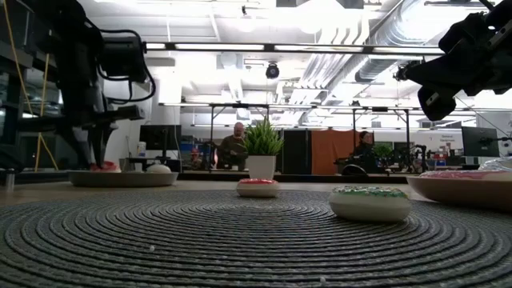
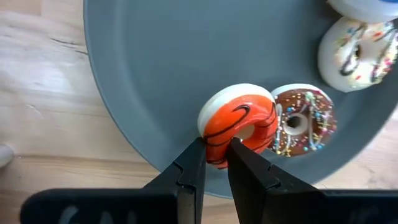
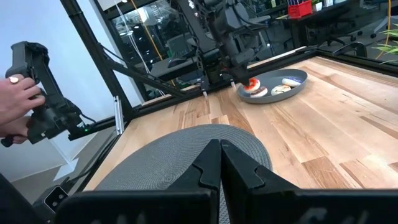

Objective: Pick & Place donuts
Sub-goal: Put the small red donut on the gray plate

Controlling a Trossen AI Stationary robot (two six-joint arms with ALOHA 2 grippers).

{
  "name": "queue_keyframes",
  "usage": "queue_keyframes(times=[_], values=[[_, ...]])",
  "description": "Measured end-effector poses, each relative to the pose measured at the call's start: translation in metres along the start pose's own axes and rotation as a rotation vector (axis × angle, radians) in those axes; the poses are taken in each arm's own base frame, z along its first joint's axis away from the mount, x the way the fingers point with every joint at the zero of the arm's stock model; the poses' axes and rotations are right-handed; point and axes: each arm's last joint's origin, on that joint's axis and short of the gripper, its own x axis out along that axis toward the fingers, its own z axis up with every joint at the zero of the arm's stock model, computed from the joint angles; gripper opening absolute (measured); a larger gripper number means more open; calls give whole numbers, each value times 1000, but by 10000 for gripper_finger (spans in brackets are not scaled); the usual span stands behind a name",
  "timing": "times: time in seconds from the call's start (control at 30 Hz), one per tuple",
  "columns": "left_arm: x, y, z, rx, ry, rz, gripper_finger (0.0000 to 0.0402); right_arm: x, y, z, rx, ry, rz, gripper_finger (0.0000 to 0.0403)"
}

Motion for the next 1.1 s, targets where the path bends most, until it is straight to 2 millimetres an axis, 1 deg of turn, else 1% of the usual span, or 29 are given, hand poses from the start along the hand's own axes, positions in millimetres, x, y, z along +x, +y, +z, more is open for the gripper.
queue_keyframes(times=[0.23,0.33,0.43,0.63,0.77,0.9,1.1], values=[[7,2,-2,1,39,24,58,0,0,0,0,0,0,0],[7,2,-2,-9,47,23,66,0,0,0,0,0,0,0],[7,2,-2,-9,45,22,86,0,0,0,0,0,0,0],[7,0,-2,-10,36,2,150,0,0,0,0,0,0,0],[7,-1,-1,-11,25,-2,183,0,0,0,0,0,0,0],[5,-3,0,6,12,-28,198,0,0,0,0,0,0,0],[-11,-10,4,46,-62,-101,200,0,0,0,0,0,0,0]])
